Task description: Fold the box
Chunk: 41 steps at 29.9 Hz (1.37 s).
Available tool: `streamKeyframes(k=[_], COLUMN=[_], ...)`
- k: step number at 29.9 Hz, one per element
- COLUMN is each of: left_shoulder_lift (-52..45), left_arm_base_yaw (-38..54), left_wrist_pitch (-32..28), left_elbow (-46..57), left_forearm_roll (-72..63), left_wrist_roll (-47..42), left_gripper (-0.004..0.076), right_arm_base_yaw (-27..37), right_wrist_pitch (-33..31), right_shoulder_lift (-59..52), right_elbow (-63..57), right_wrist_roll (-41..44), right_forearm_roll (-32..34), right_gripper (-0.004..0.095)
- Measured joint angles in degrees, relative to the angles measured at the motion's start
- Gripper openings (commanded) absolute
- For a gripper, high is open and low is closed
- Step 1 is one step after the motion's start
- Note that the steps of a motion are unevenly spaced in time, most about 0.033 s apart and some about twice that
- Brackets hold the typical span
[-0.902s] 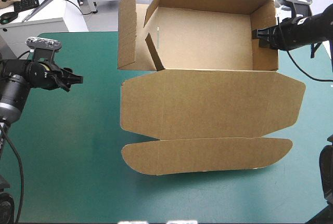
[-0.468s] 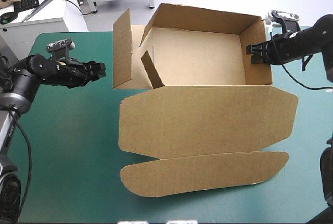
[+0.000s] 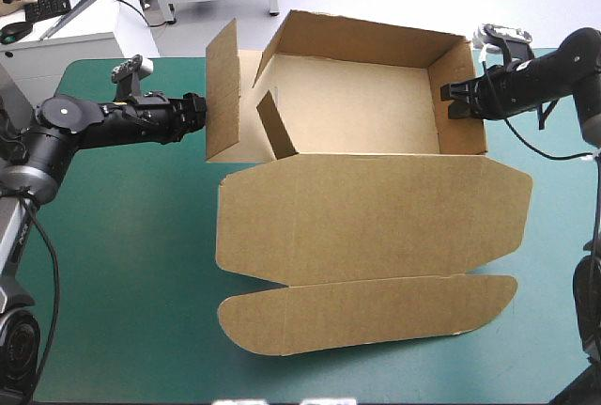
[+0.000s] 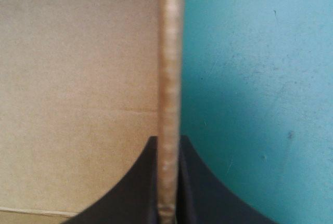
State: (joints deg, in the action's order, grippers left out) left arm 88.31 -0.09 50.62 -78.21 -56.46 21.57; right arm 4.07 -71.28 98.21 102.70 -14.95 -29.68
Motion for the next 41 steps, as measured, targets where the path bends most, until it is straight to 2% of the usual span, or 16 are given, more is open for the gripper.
streamKeyframes(k=[6,12,31,41], left_shoulder_lift=[0.0,0.0,-0.1,-0.1], left_arm_base_yaw=[0.0,0.0,0.0,0.2], left_wrist_pitch=[2.3,6.5,13.9,14.9], left_elbow=[0.0,-0.6,-0.7,-0.7], left_forearm_roll=[-5.4,-7.1,-7.5,-8.1], left_wrist_roll=[4.8,7.1,8.6,8.8], left_gripper=[0.0459,0.0451,0.0441,0.0441], right_arm_base_yaw=[-0.7,-4.3,-12.8,-16.6], right_wrist_pitch=[0.3,3.5,8.0,11.0], right_shoulder_lift=[1.5,3.2,8.4,10.3], right_elbow=[0.0,0.0,0.0,0.0], right_wrist_roll=[0.0,0.2,3.5,4.7], right_forearm_roll=[-1.1,-0.7,5.2,6.1], right_gripper=[-0.0018,-0.0018,-0.0018,-0.0018])
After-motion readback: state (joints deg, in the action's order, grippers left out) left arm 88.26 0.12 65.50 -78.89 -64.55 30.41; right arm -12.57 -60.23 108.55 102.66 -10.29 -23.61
